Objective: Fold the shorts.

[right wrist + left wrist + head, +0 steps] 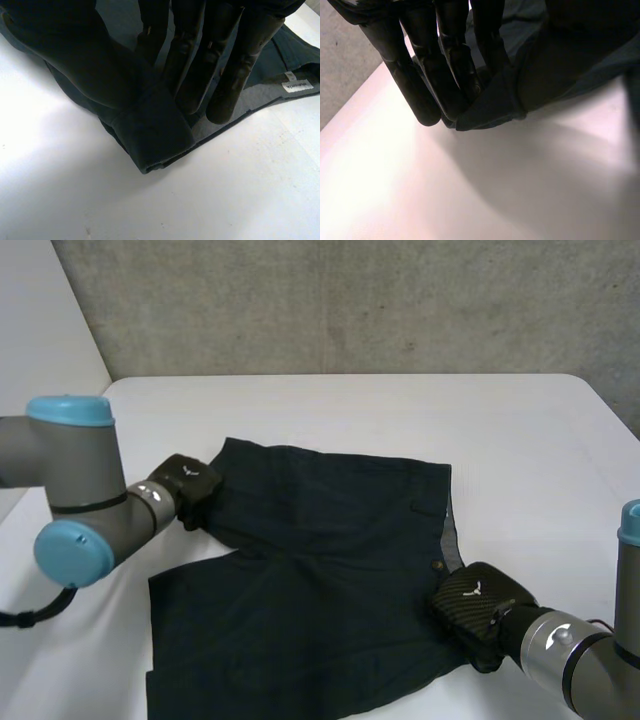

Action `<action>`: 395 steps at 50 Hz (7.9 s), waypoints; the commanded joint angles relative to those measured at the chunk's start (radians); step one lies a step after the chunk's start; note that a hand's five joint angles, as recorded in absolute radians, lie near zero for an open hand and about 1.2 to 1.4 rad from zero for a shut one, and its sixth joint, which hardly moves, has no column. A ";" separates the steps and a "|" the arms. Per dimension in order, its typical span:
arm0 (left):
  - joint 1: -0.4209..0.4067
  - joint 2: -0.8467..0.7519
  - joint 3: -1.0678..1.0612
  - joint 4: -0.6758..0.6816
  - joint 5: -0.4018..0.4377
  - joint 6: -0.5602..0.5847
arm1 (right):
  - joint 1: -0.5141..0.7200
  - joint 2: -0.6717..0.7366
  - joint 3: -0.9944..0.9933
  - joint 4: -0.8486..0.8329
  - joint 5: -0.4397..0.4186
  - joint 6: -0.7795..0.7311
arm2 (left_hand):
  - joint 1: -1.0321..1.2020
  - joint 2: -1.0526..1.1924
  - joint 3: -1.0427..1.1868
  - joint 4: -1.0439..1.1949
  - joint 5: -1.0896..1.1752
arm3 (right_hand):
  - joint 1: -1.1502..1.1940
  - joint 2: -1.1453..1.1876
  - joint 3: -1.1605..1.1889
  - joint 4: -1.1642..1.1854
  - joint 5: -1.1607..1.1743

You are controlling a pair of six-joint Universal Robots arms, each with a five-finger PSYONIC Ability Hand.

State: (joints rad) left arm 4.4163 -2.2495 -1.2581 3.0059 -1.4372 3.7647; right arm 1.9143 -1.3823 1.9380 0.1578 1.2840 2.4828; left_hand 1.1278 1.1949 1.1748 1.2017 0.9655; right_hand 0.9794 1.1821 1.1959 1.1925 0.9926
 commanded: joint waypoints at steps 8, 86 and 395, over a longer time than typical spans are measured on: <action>0.002 0.019 -0.121 0.110 -0.095 -0.022 | 0.002 -0.009 -0.001 0.000 0.000 0.044 | -0.065 -0.132 -0.112 -0.139 -0.077 | 0.417 0.214 0.200 0.204 0.229; -0.606 0.530 -0.735 0.061 -0.566 -0.635 | 0.075 0.123 -0.297 -0.115 0.135 0.663 | -0.668 -0.735 -0.715 -0.742 -0.680 | 0.417 0.214 0.200 0.204 0.229; -0.230 0.184 0.223 -0.171 -0.126 -0.605 | 0.083 0.152 -0.726 -0.063 0.175 0.425 | -0.953 -1.020 -1.000 -1.027 -0.965 | -0.805 -1.008 -1.021 -1.018 -0.993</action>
State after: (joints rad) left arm 4.1076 -2.2914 -1.0270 2.9201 -1.6073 3.1825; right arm 2.0046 -1.0433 1.2122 0.1395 1.3810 2.8590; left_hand 0.1705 0.2018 0.2170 0.2075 0.0481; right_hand 0.1558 0.1992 0.2131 0.2358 0.0630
